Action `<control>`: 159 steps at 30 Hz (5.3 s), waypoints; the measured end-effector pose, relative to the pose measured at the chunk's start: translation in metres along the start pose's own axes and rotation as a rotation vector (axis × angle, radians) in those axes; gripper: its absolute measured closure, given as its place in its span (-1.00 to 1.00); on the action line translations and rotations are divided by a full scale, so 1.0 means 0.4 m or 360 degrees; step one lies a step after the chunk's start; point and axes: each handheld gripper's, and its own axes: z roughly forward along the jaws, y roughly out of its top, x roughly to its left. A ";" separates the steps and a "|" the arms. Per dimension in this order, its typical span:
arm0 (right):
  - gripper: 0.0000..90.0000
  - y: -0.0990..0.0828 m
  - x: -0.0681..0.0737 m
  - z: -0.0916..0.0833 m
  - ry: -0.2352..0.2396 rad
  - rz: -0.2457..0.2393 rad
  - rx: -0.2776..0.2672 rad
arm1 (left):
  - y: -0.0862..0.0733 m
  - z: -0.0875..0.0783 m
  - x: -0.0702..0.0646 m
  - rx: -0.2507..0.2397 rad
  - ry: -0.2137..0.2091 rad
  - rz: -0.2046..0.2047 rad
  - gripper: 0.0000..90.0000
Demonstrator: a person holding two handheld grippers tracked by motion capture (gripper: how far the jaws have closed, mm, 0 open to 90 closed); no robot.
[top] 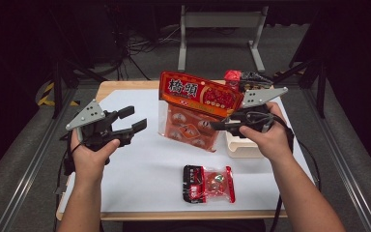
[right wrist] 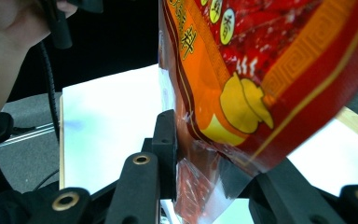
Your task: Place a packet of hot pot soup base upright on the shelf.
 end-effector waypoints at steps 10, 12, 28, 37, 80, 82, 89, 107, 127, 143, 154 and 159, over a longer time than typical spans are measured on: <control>0.57 0.014 -0.026 -0.052 -0.0122 0.0029 0.0020 | -0.018 0.010 0.030 0.0078 0.0084 -0.0044 -0.31; 0.57 0.014 -0.031 -0.063 -0.0141 0.0036 0.0020 | -0.023 0.012 0.038 0.0100 0.0100 -0.0049 -0.34; 0.57 -0.002 -0.074 -0.142 -0.0305 0.0096 0.0044 | -0.056 0.029 0.077 0.0113 0.0141 -0.0042 -0.44; 0.57 -0.023 -0.105 -0.179 -0.0386 0.0146 0.0028 | -0.067 0.033 0.092 0.0135 0.0139 -0.0019 -0.47; 0.57 -0.087 -0.172 -0.256 -0.0725 0.0235 0.0018 | -0.086 0.031 0.116 0.0187 0.0132 -0.0052 -0.48; 0.57 -0.091 -0.174 -0.254 -0.0730 0.0235 0.0017 | -0.087 0.032 0.117 0.0187 0.0129 -0.0045 -0.48; 0.57 -0.108 -0.180 -0.244 -0.0737 0.0229 0.0025 | -0.088 0.032 0.117 0.0184 0.0131 -0.0059 -0.48; 0.57 -0.153 -0.187 -0.222 -0.0694 0.0224 0.0022 | -0.090 0.033 0.120 0.0199 0.0129 -0.0040 -0.48; 0.57 -0.207 -0.208 -0.206 -0.0672 0.0302 0.0038 | -0.099 0.040 0.124 0.0218 0.0122 -0.0056 -0.48; 0.57 -0.265 -0.223 -0.168 -0.0621 0.0370 0.0121 | -0.105 0.045 0.127 0.0231 0.0128 -0.0068 -0.48; 0.56 -0.277 -0.220 -0.159 -0.0620 0.0370 0.0131 | -0.106 0.046 0.128 0.0240 0.0130 -0.0068 -0.48; 0.56 -0.284 -0.228 -0.160 -0.0627 0.0408 0.0143 | -0.107 0.049 0.128 0.0242 0.0129 -0.0075 -0.48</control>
